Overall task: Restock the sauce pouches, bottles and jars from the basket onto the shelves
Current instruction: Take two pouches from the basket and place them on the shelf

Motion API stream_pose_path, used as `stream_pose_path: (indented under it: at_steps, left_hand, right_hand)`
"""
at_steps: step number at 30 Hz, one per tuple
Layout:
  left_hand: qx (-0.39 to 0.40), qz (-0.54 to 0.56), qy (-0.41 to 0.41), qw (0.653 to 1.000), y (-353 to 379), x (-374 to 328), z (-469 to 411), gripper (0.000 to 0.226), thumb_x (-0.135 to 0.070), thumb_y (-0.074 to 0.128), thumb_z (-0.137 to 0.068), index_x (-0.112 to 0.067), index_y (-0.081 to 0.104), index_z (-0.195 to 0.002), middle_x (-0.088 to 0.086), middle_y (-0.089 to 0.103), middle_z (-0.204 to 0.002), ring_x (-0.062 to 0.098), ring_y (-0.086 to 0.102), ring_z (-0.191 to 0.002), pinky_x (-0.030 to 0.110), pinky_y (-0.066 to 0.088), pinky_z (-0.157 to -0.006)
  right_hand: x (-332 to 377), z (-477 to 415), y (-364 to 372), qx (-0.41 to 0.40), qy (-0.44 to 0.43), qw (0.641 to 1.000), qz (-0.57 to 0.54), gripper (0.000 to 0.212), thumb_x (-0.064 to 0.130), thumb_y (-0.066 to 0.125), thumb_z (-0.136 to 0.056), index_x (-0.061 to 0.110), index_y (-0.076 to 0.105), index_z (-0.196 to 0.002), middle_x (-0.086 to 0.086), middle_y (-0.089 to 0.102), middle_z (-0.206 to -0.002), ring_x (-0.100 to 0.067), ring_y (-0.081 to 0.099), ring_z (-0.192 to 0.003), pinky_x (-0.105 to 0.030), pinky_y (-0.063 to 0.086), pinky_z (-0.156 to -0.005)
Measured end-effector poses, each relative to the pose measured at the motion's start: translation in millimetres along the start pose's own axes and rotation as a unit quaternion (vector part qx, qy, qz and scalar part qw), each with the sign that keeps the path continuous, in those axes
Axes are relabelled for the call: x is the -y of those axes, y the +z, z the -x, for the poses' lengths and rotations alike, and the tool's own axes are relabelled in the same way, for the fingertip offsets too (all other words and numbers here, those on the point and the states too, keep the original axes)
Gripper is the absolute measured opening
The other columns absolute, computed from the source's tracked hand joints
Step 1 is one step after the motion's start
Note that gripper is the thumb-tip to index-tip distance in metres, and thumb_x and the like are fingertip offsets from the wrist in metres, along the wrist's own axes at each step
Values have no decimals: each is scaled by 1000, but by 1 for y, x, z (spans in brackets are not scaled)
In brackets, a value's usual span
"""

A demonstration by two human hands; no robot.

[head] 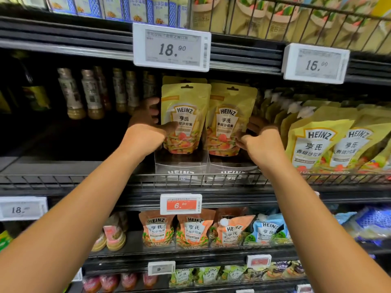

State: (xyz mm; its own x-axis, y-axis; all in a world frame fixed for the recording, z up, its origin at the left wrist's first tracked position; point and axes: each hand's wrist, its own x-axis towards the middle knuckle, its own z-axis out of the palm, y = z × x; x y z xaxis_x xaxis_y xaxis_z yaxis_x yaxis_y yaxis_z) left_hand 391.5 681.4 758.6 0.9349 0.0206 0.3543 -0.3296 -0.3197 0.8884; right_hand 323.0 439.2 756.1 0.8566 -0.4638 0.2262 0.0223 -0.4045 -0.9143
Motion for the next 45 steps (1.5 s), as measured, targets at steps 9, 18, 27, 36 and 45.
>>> stream_pose_path:
  at_steps: [9, 18, 27, 36, 45]
  left_hand:
    - [9, 15, 137, 990, 1, -22, 59, 27, -19, 75, -84, -25, 63, -107, -8, 68, -93, 6, 65, -91, 25, 55, -80]
    - [208, 160, 181, 948, 35, -40, 96, 26, -4, 69, -87, -23, 63, -103, 9, 66, -84, 35, 60, -75, 37, 54, -71]
    - [356, 225, 148, 895, 128, -59, 144, 26, -6, 69, -87, -27, 62, -101, -3, 65, -79, 43, 58, -79, 54, 51, -78]
    - [488, 242, 118, 830, 247, -94, 216, 23, -21, 68, -83, -31, 62, -103, -6, 68, -79, 36, 66, -81, 43, 55, -76]
    - [598, 267, 62, 753, 372, -129, 320, 27, -1, 67, -89, -25, 61, -101, -11, 67, -69, 11, 63, -67, 26, 54, -70]
  right_hand:
    - [-4, 40, 4, 11, -101, 994, -49, 17, 10, 67, -92, 21, 65, -104, 0, 74, -97, -16, 72, -93, -47, 60, -86]
    - [-16, 98, -22, -73, -151, 984, -57, 23, 3, 68, -91, 22, 63, -103, 4, 68, -86, -4, 63, -76, -38, 59, -75]
    - [-58, 152, -102, -161, -77, 983, -52, 25, 3, 67, -91, 27, 64, -99, 4, 69, -83, -20, 67, -79, -41, 57, -73]
    - [-117, 201, -212, -278, -1, 960, -41, 18, 10, 68, -88, 25, 68, -98, -3, 69, -84, -22, 62, -76, -51, 54, -75]
    - [-177, 264, -325, -373, 84, 924, -7, 25, -2, 66, -90, 22, 64, -97, -2, 66, -79, -19, 62, -73, -43, 55, -71]
